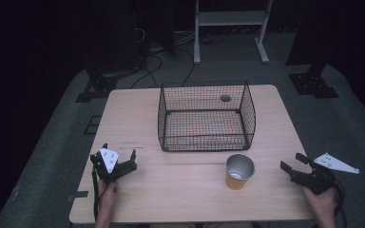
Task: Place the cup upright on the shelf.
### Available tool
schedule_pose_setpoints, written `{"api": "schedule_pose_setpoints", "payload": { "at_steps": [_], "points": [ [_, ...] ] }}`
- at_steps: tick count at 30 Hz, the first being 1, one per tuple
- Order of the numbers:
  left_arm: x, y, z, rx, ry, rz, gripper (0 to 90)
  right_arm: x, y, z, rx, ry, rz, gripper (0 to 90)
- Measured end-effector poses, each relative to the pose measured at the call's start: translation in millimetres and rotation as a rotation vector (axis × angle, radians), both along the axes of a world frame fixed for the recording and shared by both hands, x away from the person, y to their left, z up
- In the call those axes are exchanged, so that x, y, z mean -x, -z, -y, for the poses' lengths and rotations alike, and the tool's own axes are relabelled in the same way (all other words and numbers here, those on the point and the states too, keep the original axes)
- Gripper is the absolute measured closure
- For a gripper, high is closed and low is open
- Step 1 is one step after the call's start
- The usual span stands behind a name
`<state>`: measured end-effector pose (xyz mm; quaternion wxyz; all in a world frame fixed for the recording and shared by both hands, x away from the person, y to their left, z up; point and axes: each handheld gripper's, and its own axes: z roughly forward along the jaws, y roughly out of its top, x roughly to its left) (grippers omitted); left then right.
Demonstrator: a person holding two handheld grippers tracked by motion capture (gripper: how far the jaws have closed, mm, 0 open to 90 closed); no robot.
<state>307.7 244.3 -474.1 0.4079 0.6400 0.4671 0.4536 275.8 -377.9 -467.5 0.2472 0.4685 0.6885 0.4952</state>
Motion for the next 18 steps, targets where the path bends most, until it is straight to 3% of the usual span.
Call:
{"api": "schedule_pose_setpoints", "payload": {
  "at_steps": [13, 18],
  "points": [
    [0.3, 0.1, 0.6, -0.003, 0.0, -0.001, 0.0, 1.2, -1.8, -3.6, -0.005, -0.021, 0.005, 19.4],
    [0.8, 0.2, 0.8, -0.005, 0.003, 0.001, 0.0, 5.3, -8.0, -11.9, -0.001, -0.067, 0.015, 17.4]
  ]
}}
